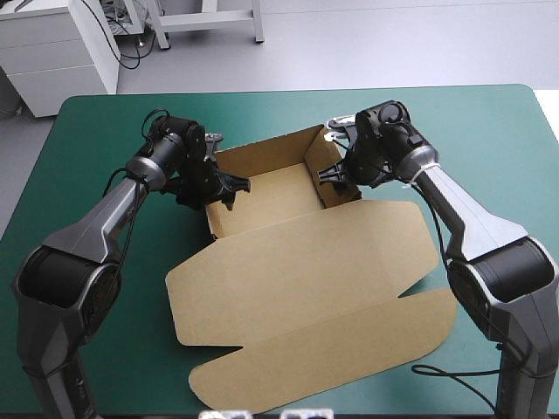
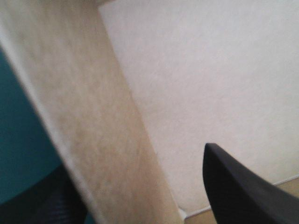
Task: Fold the box
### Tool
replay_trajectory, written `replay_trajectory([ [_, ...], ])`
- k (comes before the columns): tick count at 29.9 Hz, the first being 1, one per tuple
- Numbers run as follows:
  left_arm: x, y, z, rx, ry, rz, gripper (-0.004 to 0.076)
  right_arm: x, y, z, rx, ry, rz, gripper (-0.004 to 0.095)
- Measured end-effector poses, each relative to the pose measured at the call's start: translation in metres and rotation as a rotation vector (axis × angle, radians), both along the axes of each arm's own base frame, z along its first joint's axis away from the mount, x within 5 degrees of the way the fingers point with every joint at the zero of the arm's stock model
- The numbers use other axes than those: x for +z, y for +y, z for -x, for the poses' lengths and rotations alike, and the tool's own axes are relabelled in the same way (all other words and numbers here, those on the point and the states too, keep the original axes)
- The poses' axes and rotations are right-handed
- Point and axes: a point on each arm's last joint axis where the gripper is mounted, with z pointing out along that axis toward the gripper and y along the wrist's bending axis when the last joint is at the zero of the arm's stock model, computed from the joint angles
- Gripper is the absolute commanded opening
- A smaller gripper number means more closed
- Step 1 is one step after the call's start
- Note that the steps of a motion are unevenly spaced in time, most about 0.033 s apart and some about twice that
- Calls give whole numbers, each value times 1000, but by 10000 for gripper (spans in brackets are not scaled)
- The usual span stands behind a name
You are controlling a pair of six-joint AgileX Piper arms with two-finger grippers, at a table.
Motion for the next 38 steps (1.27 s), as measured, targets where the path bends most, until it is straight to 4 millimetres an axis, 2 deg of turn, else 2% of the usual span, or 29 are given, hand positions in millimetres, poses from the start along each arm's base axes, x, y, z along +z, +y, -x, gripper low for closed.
replay_trajectory([
  [5,42,-4,-11,5,-133,53,474,40,1,-5,-1,-107,-39,654],
  [12,87,-5,-8,1,-257,117,459,72,1,-6,-3,-206,-76,654],
  [15,108,-1,3,1,-307,131,377,77,1,-5,-3,-215,-83,654],
  [18,129,4,16,-6,-355,140,194,81,0,-2,-3,-221,-91,653],
  [20,145,9,27,-30,-398,139,-9,85,-1,1,-3,-228,-97,654],
  [25,184,19,59,-122,-518,141,-8,96,-4,7,-3,-251,-108,654],
  [30,214,32,107,-177,-595,188,-8,98,-4,7,-3,-254,-108,653],
  [34,216,44,145,-214,-605,182,-8,96,-5,7,-5,-253,-98,653],
  [38,205,57,182,-245,-591,161,-8,88,-5,1,-9,-248,-64,653],
])
